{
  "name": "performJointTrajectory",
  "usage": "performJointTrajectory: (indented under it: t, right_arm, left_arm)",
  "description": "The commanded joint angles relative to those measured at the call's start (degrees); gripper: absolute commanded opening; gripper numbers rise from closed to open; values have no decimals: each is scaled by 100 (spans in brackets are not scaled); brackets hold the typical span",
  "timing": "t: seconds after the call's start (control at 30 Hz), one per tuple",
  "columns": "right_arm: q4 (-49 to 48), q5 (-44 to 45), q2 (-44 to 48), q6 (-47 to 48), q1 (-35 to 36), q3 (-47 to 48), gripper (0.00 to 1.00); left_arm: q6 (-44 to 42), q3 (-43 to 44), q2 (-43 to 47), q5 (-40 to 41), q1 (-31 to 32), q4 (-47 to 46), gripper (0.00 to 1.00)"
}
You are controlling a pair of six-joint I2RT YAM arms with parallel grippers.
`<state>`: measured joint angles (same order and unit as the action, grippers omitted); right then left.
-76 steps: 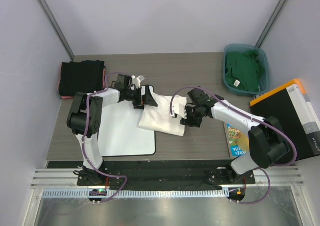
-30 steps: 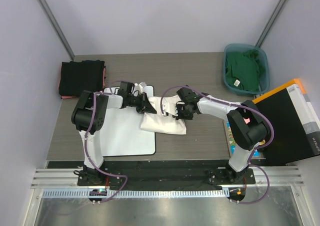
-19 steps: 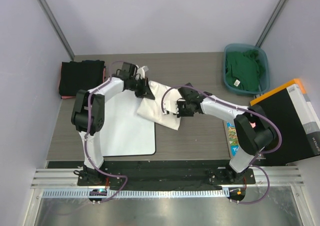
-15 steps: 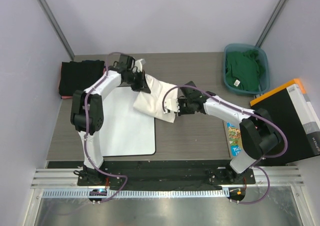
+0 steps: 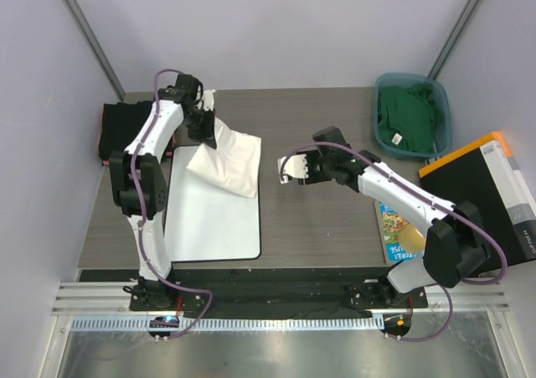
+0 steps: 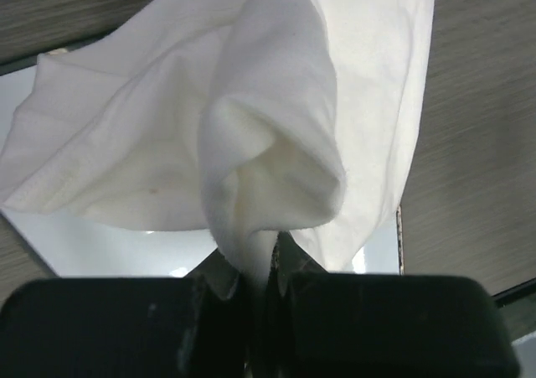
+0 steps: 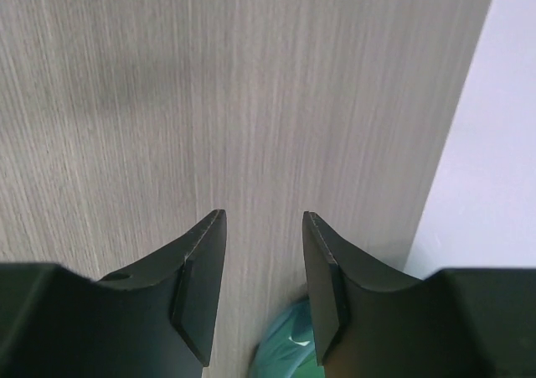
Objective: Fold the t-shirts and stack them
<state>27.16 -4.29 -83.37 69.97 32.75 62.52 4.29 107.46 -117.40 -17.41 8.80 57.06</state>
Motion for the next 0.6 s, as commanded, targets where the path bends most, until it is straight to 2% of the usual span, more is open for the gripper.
performJointTrajectory:
  t: [0.0, 0.27, 0.47, 0.57]
  right_arm:
    - [-53, 43, 304, 86, -6, 234, 47]
    - [-61, 16, 506, 95, -6, 76, 47]
    - [-35, -1, 577, 86, -6, 85, 47]
    - [-26, -1, 594, 86, 3, 67, 47]
  left_arm:
    - [-586, 775, -115, 588, -299, 516, 0]
    - [-948, 2417, -731, 1257, -818, 807, 0]
    - [-1439, 3349, -1231, 1688, -1099, 789, 0]
    - [-1589, 3545, -1311, 1941, -1187, 790, 0]
